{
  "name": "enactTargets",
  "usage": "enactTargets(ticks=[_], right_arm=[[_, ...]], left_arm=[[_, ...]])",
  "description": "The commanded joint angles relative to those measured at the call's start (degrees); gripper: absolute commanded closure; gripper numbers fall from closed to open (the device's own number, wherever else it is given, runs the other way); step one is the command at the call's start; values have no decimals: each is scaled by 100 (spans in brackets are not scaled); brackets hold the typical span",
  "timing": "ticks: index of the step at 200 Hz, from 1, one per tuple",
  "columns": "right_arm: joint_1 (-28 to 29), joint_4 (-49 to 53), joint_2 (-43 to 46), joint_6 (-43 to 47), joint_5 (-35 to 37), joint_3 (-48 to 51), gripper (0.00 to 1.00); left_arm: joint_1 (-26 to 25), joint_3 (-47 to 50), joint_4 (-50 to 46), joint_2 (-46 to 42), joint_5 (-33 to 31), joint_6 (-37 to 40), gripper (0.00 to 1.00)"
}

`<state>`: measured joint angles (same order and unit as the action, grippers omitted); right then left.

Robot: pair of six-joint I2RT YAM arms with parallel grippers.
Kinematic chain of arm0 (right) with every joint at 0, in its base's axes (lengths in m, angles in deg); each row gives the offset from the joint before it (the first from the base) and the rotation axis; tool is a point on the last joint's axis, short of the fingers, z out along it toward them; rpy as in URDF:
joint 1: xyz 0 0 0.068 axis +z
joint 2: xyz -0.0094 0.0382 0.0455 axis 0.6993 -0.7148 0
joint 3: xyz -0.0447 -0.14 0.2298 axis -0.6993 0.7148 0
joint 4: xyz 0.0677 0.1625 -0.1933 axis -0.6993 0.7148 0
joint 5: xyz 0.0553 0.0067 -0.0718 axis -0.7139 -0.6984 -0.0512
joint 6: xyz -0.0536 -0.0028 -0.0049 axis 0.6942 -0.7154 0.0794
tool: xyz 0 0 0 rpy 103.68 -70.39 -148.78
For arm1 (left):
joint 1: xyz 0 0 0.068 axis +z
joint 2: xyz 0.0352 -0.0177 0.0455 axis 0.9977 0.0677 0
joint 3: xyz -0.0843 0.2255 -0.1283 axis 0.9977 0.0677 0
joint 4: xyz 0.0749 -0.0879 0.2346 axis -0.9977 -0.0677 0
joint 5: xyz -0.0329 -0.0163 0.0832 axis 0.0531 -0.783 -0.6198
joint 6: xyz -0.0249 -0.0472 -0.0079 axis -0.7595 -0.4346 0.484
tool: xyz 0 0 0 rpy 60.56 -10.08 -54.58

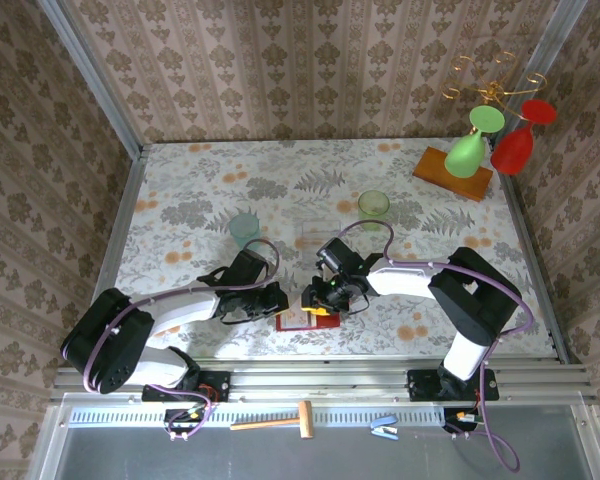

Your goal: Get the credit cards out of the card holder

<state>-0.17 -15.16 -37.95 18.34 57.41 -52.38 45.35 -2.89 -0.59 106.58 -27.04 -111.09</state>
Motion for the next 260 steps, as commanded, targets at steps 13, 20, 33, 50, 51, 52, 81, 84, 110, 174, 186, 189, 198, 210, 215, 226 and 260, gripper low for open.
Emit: enactTargets(ticks=[13, 20, 33, 50, 51, 52, 81, 84, 110, 174, 186, 189, 198, 210, 215, 226, 260], right_arm=[[45, 293, 176, 128, 198, -112, 67], [51, 271, 195, 120, 172, -108, 67], [51, 207, 210, 111, 107, -119, 67], [45, 40, 208, 30, -1, -88, 67], [45, 27, 207, 26, -9, -84, 67], [44, 16, 206, 20, -14, -77, 67], [50, -244, 171, -101, -163, -26, 67], [48, -260, 159, -105, -167, -29, 67], [46, -327, 148, -151, -194, 4, 67], [61, -391, 69, -160, -273, 0, 67], [55, -399, 72, -167, -275, 10, 67], [55, -394, 68, -165, -273, 8, 67], [58, -377, 76, -162, -258, 8, 67], [58, -381, 59, -145, -255, 22, 67], [59, -374, 34, -145, -255, 10, 67], [62, -373, -20, -133, -283, 14, 67], [58, -272, -85, -110, -183, 12, 67]], left_arm=[[42, 123, -66, -114, 34, -130, 89], [43, 121, -74, -165, 26, -142, 89], [34, 100, -131, -287, -25, -160, 87], [38, 62, -243, -400, -90, -118, 84], [36, 62, -251, -405, -89, -118, 84], [35, 57, -265, -408, -89, -114, 84], [42, 116, -224, -394, -73, -135, 83], [46, 128, -206, -374, -72, -143, 83], [42, 216, -87, -211, -30, -171, 83], [50, 254, -109, -81, -83, -131, 83], [49, 254, -116, -68, -80, -127, 83], [50, 254, -111, -61, -80, -121, 83], [48, 254, -119, -59, -89, -119, 83], [49, 254, -120, -73, -89, -122, 83], [45, 254, -119, -71, -89, -133, 83], [43, 254, -120, -81, -89, -131, 83], [51, 254, -127, -112, -98, -128, 83]])
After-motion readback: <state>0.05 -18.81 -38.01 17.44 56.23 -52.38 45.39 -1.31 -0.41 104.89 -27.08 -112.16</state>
